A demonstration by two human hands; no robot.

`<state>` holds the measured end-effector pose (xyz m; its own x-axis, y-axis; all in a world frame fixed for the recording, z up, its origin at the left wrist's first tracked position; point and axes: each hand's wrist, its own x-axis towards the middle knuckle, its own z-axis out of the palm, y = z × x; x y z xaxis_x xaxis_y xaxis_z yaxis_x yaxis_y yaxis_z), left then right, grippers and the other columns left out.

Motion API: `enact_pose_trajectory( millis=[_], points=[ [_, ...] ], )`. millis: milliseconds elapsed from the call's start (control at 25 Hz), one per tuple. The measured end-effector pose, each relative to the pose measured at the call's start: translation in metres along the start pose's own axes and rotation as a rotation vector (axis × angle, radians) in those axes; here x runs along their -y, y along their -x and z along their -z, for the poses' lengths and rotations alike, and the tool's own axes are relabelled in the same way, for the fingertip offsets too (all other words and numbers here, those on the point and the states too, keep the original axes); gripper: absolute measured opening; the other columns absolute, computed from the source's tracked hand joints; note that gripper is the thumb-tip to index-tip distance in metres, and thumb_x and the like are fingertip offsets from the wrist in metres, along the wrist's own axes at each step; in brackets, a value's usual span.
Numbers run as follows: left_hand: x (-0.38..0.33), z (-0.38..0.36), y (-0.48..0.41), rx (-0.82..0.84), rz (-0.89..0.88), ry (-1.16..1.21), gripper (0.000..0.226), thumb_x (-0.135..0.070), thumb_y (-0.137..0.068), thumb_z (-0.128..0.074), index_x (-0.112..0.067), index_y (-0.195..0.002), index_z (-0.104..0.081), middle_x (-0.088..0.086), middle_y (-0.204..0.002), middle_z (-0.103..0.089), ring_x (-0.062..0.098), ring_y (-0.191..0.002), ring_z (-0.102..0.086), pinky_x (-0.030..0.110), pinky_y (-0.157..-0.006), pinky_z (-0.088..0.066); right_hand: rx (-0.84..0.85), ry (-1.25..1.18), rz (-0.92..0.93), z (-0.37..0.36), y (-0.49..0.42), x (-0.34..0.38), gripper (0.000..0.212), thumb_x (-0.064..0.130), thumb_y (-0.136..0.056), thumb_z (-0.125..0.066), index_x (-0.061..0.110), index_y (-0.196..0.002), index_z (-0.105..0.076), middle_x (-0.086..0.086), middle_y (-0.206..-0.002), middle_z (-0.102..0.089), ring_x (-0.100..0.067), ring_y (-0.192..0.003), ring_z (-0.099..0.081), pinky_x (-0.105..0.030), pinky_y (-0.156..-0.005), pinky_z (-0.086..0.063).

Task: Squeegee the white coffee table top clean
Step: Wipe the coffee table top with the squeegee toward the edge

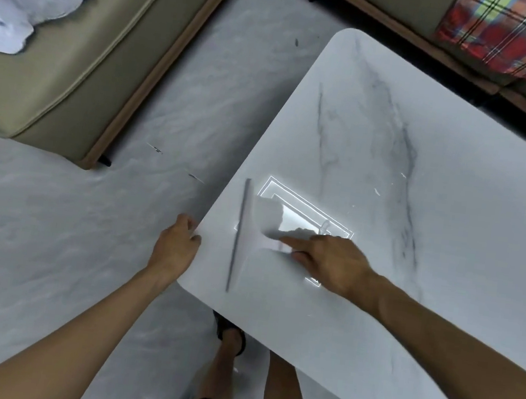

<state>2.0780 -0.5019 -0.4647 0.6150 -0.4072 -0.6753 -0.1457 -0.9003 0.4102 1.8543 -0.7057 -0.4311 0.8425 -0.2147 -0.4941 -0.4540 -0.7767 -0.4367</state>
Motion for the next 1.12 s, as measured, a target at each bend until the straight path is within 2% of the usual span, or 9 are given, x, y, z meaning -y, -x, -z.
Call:
enact_pose_trajectory(
  millis=[120, 240, 320, 400, 480, 680, 920, 1000, 1120],
  points=[
    [-0.003, -0.005, 0.002, 0.075, 0.026, -0.011, 0.029, -0.017, -0.093, -0.049, -0.016, -0.122, -0.046, 0.011, -0.126, -0.058, 0.021, -0.092, -0.053, 0.028, -0.077, -0.040, -0.059, -0.004, -0.180, 0.020, 0.055, -0.042, 0.044, 0.052, -0.097, -0.028, 0.074, -0.131, -0.010, 0.016, -0.091, -0.063, -0.019, -0.088, -0.065, -0.031, -0.065, -0.045],
    [-0.007, -0.006, 0.004, 0.105, 0.037, -0.008, 0.032, -0.012, -0.092, -0.048, -0.015, -0.123, -0.046, 0.013, -0.126, -0.058, 0.026, -0.098, -0.056, 0.030, -0.081, -0.044, -0.039, 0.051, -0.295, 0.033, 0.092, -0.054, 0.043, 0.053, -0.097, -0.026, 0.073, -0.129, -0.005, 0.012, -0.084, -0.063, -0.018, -0.080, -0.064, -0.030, -0.063, -0.045],
    [-0.006, -0.005, 0.003, 0.071, 0.044, 0.009, 0.033, -0.007, -0.091, -0.047, -0.012, -0.123, -0.048, 0.012, -0.131, -0.057, 0.029, -0.110, -0.057, 0.032, -0.086, -0.044, 0.002, 0.071, -0.236, 0.032, 0.084, -0.039, 0.042, 0.053, -0.096, -0.027, 0.068, -0.134, -0.015, 0.013, -0.082, -0.057, -0.018, -0.084, -0.064, -0.030, -0.064, -0.044],
    [-0.003, 0.000, 0.003, 0.008, 0.053, 0.029, 0.035, -0.003, -0.089, -0.046, -0.011, -0.123, -0.048, 0.012, -0.133, -0.057, 0.030, -0.113, -0.056, 0.029, -0.085, -0.042, 0.022, 0.045, -0.096, 0.026, 0.046, -0.011, 0.042, 0.050, -0.098, -0.030, 0.066, -0.136, -0.022, 0.012, -0.096, -0.062, -0.019, -0.093, -0.063, -0.031, -0.069, -0.044],
    [0.002, 0.007, 0.001, -0.046, 0.058, 0.041, 0.038, -0.001, -0.087, -0.044, -0.011, -0.124, -0.047, 0.013, -0.132, -0.056, 0.030, -0.109, -0.056, 0.028, -0.083, -0.040, 0.051, 0.070, 0.036, 0.017, -0.006, 0.024, 0.040, 0.048, -0.099, -0.031, 0.061, -0.137, -0.029, 0.007, -0.112, -0.064, -0.023, -0.102, -0.062, -0.031, -0.070, -0.040],
    [0.009, 0.018, -0.006, -0.103, 0.064, 0.066, 0.032, -0.003, -0.086, -0.047, -0.013, -0.116, -0.044, 0.008, -0.118, -0.054, 0.029, -0.096, -0.056, 0.034, -0.081, -0.046, 0.081, 0.258, 0.194, 0.007, -0.087, 0.061, 0.038, 0.045, -0.100, -0.034, 0.052, -0.138, -0.039, -0.001, -0.117, -0.066, -0.029, -0.103, -0.062, -0.030, -0.070, -0.030],
    [-0.012, -0.006, -0.008, 0.072, -0.009, -0.018, 0.031, -0.002, -0.083, -0.046, -0.019, -0.108, -0.038, 0.001, -0.082, -0.051, 0.015, -0.065, -0.050, 0.027, -0.050, -0.034, -0.016, 0.068, -0.101, 0.043, -0.043, -0.025, 0.037, 0.047, -0.099, -0.033, 0.059, -0.133, -0.037, 0.009, -0.103, -0.067, -0.024, -0.099, -0.062, -0.033, -0.074, -0.046],
    [-0.021, -0.018, -0.006, 0.132, -0.076, -0.073, 0.034, 0.000, -0.080, -0.047, -0.020, -0.105, -0.037, 0.002, -0.093, -0.048, 0.014, -0.069, -0.049, 0.026, -0.053, -0.035, -0.055, 0.026, -0.253, 0.046, -0.010, -0.053, 0.037, 0.046, -0.099, -0.033, 0.058, -0.133, -0.040, 0.010, -0.113, -0.068, -0.023, -0.101, -0.062, -0.032, -0.075, -0.046],
    [-0.032, -0.033, -0.005, 0.192, -0.147, -0.204, 0.031, 0.001, -0.079, -0.049, -0.016, -0.103, -0.042, 0.006, -0.121, -0.039, 0.020, -0.092, -0.048, 0.027, -0.074, -0.042, -0.138, -0.054, -0.457, 0.039, 0.052, -0.088, 0.036, 0.049, -0.098, -0.034, 0.057, -0.132, -0.042, 0.013, -0.109, -0.070, -0.021, -0.090, -0.063, -0.029, -0.069, -0.042]
  ],
)
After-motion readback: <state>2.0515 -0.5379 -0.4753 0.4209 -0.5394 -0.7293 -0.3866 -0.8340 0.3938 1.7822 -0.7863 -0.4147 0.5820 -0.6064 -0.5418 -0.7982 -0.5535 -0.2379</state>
